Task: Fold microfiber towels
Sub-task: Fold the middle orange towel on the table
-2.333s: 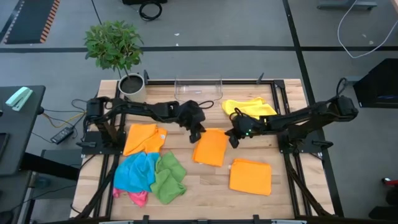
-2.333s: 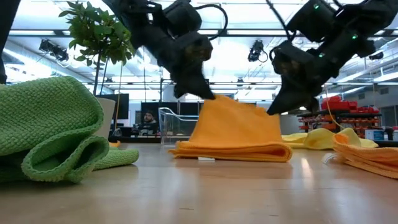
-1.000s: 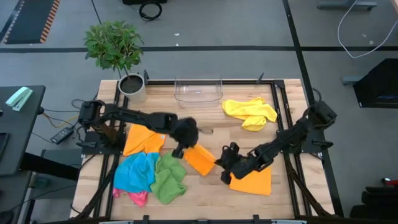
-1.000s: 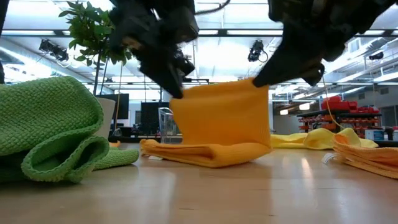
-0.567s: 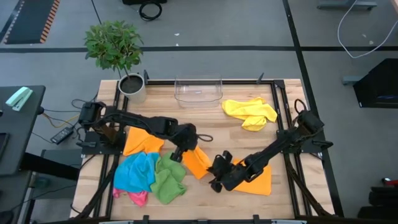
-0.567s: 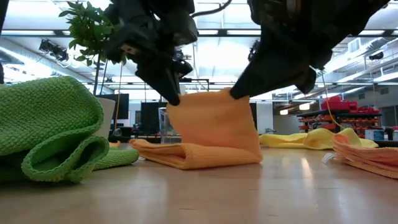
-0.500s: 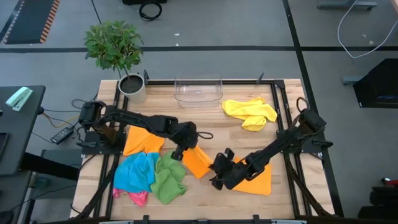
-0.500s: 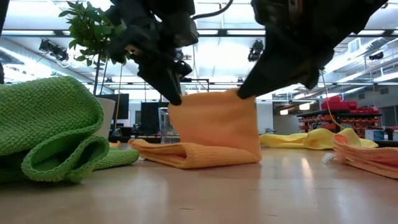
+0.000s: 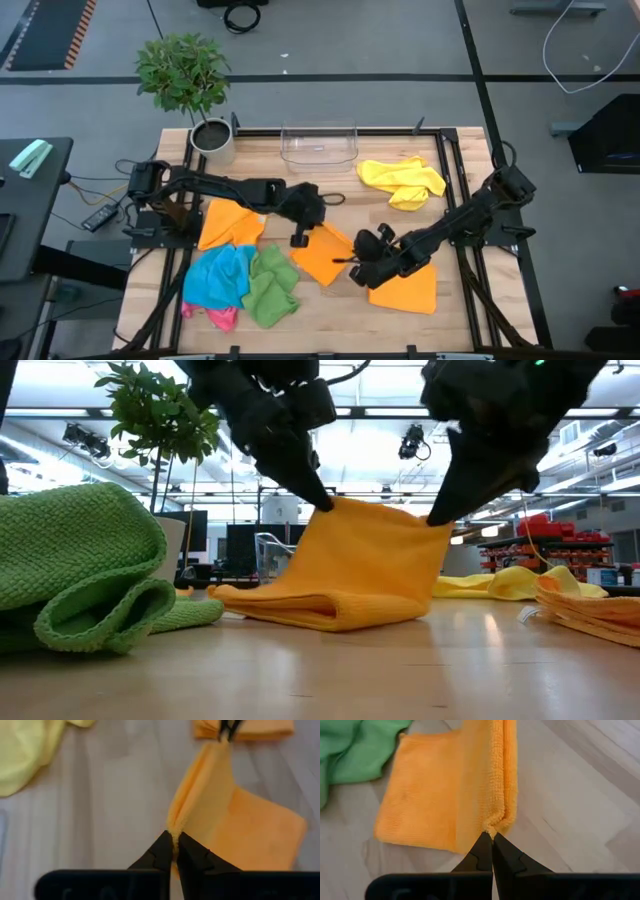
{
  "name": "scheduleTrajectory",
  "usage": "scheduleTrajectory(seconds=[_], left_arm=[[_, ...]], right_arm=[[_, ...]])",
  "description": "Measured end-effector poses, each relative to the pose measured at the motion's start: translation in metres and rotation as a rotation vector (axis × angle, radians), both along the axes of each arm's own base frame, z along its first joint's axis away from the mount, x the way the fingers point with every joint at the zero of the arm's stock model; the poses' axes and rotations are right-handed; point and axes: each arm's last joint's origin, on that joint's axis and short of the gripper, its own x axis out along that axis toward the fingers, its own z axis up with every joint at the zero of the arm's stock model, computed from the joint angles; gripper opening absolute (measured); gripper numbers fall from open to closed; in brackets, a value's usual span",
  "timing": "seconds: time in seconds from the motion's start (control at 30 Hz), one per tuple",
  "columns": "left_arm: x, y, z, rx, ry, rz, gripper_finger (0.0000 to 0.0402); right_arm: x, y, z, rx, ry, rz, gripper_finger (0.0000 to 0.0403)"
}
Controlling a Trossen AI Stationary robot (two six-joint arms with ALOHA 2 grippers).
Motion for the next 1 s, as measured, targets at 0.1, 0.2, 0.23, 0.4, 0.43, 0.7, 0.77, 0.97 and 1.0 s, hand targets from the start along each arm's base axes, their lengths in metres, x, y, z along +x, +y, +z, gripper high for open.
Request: scheduleTrajectory(seconds=[0.1,0.2,0.23,0.4,0.43,0.7,0.77,0.97,1.0], left_arm=[[-0.001,0.010,0.000,0.006,0.008,0.090,0.0087],[-0.005,0.020,-0.002,-0.023,0.049,0.235,0.0137],[-0.007,0.022,-0.002,-0.043,0.061,0.265,0.0152],[-0.011,0.016,-0.006,-0.117,0.128,0.316,0.0210],[-0.011,0.010,-0.006,-0.130,0.129,0.306,0.0217],[-0.003,-0.055,-0.003,-0.158,0.027,0.186,0.0209],[-0.002,-0.072,-0.008,-0.140,0.018,0.159,0.0201],[0.008,-0.112,-0.038,-0.124,-0.010,0.074,0.0188],[0.010,-0.117,-0.043,-0.122,-0.014,0.065,0.0188]], right_arm=[[0.004,-0.012,-0.001,0.017,0.020,-0.033,0.0003],[0.009,-0.026,-0.002,0.073,0.050,-0.060,0.0003],[0.011,-0.031,-0.002,0.092,0.064,-0.065,0.0003],[0.012,-0.059,-0.012,0.152,0.128,-0.114,0.0008],[0.012,-0.064,-0.014,0.162,0.143,-0.112,0.0011],[0.011,-0.090,-0.014,0.239,0.209,-0.008,0.0031],[0.010,-0.094,-0.007,0.239,0.196,0.038,0.0042],[0.000,-0.110,0.018,0.280,0.182,0.206,0.0107],[-0.003,-0.112,0.022,0.280,0.182,0.230,0.0120]])
